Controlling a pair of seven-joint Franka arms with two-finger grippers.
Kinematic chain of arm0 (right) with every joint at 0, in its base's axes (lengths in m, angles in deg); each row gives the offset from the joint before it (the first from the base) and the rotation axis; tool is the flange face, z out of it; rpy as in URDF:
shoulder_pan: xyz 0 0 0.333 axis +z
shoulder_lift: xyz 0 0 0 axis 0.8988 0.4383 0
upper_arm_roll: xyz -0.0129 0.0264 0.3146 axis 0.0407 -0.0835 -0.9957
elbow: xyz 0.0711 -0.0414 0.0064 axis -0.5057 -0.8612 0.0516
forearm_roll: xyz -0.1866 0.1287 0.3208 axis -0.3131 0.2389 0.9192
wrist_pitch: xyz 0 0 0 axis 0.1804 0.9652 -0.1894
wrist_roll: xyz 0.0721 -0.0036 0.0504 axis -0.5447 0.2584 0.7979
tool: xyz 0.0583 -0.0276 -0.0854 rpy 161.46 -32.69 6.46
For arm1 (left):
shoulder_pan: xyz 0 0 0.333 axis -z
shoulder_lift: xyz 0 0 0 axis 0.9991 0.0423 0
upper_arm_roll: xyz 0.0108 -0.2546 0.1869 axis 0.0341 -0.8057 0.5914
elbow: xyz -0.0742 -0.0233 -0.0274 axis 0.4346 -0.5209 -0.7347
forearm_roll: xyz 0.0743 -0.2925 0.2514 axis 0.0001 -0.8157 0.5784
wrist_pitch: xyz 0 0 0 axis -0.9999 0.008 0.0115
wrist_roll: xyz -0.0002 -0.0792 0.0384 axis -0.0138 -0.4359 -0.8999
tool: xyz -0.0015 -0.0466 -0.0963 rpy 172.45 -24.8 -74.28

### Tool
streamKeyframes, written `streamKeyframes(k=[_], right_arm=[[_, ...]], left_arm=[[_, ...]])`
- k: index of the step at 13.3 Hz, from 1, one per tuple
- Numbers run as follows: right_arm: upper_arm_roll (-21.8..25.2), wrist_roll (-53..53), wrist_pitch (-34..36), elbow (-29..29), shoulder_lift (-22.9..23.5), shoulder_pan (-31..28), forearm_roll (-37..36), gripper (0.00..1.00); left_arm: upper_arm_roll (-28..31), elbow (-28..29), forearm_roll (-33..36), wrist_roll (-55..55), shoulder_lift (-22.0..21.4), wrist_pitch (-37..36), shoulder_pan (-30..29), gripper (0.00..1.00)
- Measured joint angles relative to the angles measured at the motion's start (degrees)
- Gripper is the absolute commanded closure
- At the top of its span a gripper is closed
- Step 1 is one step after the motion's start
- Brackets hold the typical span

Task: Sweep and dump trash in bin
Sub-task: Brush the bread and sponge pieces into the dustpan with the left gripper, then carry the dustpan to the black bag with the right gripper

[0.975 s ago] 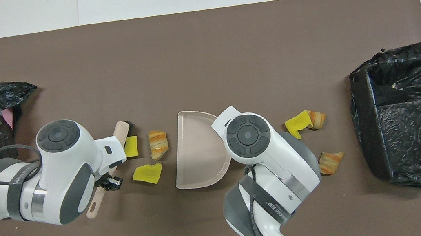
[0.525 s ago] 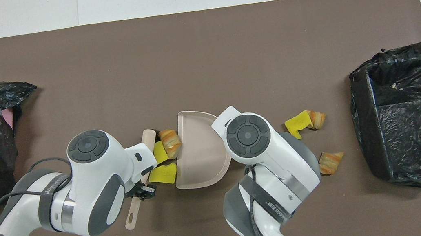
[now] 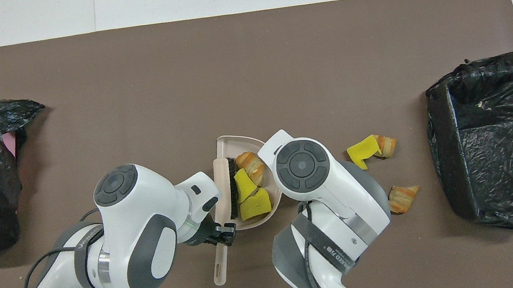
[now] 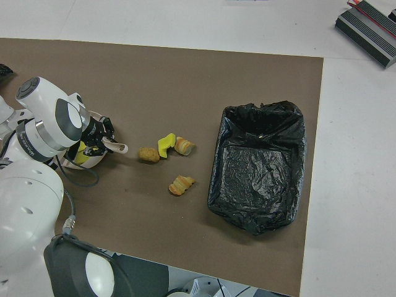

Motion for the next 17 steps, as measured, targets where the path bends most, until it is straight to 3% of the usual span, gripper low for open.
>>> streamKeyframes(k=[3,8,13,17], right_arm=[[0.0,0.0,0.0,0.0,0.0,0.0,0.0,1.0],[0.2,0.0,0.8,0.5,-1.0,-2.0,-0.1,1.0],[0.6,3.2,10.6,2.7,-11.2,-12.8,-0.4,1.0],[0.8,14.0,19.7,3.1,-21.4,-27.3,-0.5,1.0]], left_arm=[[1.2,-1.2,0.8,-2.5,-0.2,-0.9,-0.4,1.0],[1.2,-1.0,14.6,-16.4,-2.0,-3.6,-2.2,1.0],[1.0,-0.5,19.3,-20.5,-2.8,-4.5,-2.2,1.0],[0.1,2.2,19.5,-26.4,-5.0,-4.6,1.6,1.0]])
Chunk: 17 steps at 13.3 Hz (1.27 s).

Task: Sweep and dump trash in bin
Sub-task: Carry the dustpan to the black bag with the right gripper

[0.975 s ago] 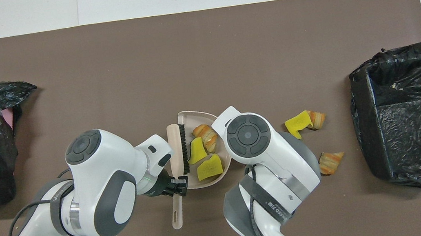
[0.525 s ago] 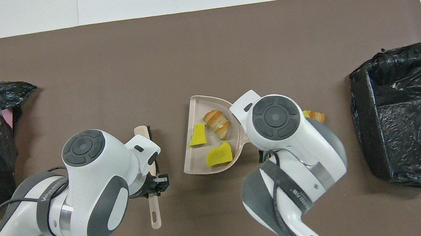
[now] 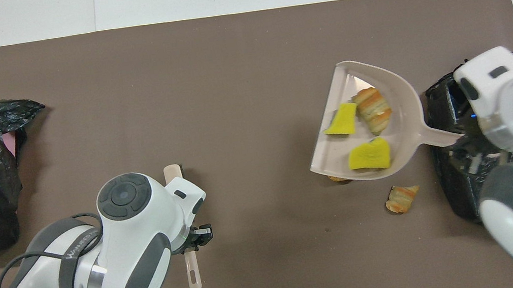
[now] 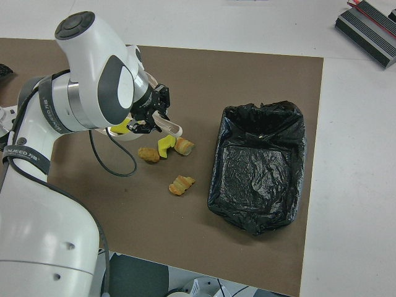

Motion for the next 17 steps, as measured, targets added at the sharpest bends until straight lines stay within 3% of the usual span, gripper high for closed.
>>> streamKeyframes(k=[3,5,8,11,14,15,17], right_arm=[[0.3,14.4,-0.3,-0.3,-1.3,-13.9,-1.2,1.0],[0.4,21.7,-2.3,-0.5,-0.8,-20.6,-6.5,1.0],[0.4,28.2,-5.5,-0.7,-0.6,-25.0,-15.4,1.0],[-0.3,31.4,-5.7,-2.9,-0.5,-24.5,-23.2,1.0],[-1.0,33.0,-7.1,-6.1,-0.4,-21.8,-31.0,1.0],[-1.1,33.6,-8.5,-7.2,-0.4,-21.0,-33.7,1.0],[-1.2,33.8,-10.3,-8.5,-0.5,-18.8,-38.0,1.0]], left_arm=[[-0.5,1.7,0.0,-7.9,-1.7,0.6,5.7,1.0],[-0.6,3.1,-0.4,-11.7,-2.0,3.6,9.8,1.0],[-0.8,5.7,-4.3,-13.7,-2.0,8.1,14.2,1.0],[-0.8,6.7,-6.9,-13.7,-2.0,9.4,16.3,1.0],[-0.8,7.5,-7.5,-13.7,-1.9,9.5,16.7,0.11],[-0.8,7.5,-7.5,-13.7,-1.9,9.5,16.7,0.0],[-0.5,7.5,-7.6,-13.6,-1.9,9.6,16.7,0.0]])
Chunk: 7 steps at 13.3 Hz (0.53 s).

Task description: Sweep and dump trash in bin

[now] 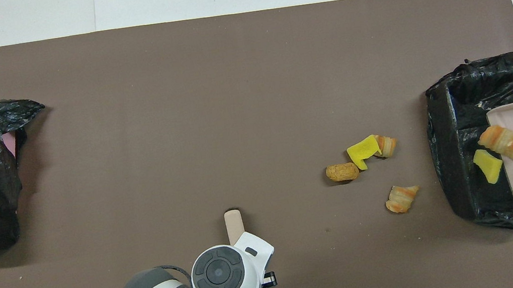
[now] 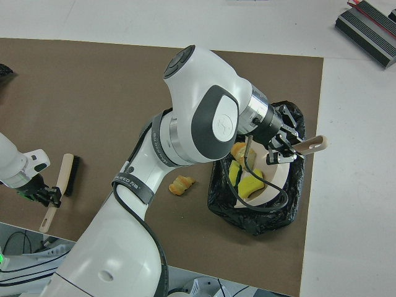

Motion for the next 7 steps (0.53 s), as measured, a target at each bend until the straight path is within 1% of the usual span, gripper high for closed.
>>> streamKeyframes(k=[2,3,5,7], right_arm=[[-0.1,0.0,-0.1,-0.2,-0.2,1.5,-2.4,1.0],[-0.2,0.0,-0.1,-0.2,-0.4,2.0,-3.6,1.0],[-0.2,-2.4,0.2,-0.3,-0.7,3.4,-8.0,1.0],[-0.2,-4.8,1.8,-0.4,-0.9,5.2,-11.2,1.0]], left_arm=[[0.7,-0.2,0.0,0.0,0.0,0.4,-1.1,0.0],[0.9,-0.5,0.0,0.0,0.0,0.4,-2.6,0.0],[1.3,-1.8,0.1,0.3,0.1,0.4,-7.4,0.0],[1.6,-3.7,0.5,0.9,0.3,-0.2,-14.2,0.0]])
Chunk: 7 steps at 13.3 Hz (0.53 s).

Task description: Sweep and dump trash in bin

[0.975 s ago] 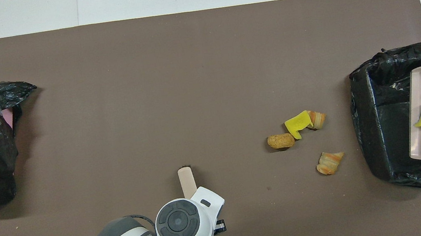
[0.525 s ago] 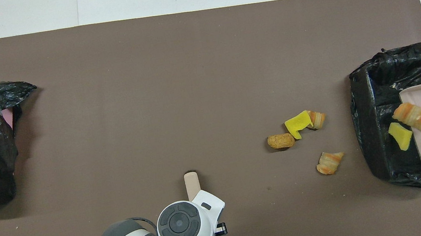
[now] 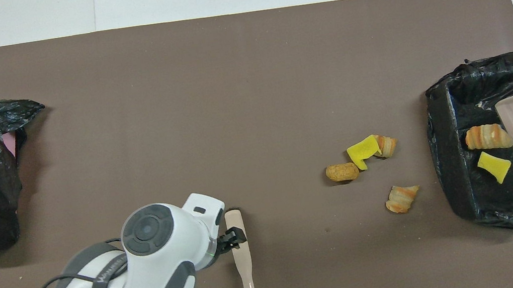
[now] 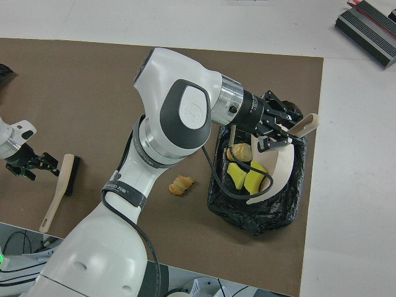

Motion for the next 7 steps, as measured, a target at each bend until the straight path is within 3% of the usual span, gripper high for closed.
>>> streamKeyframes(k=[3,7], right_arm=[[-0.1,-0.8,3.4,0.0,-0.7,1.6,-2.8,1.0],[-0.8,-3.2,6.7,-0.9,-1.8,7.4,-4.8,1.0]], left_arm=[[0.2,-2.5,3.8,6.5,0.1,-0.6,-8.5,0.0],[0.3,-6.2,6.9,25.6,0.3,-0.7,-19.8,0.0]])
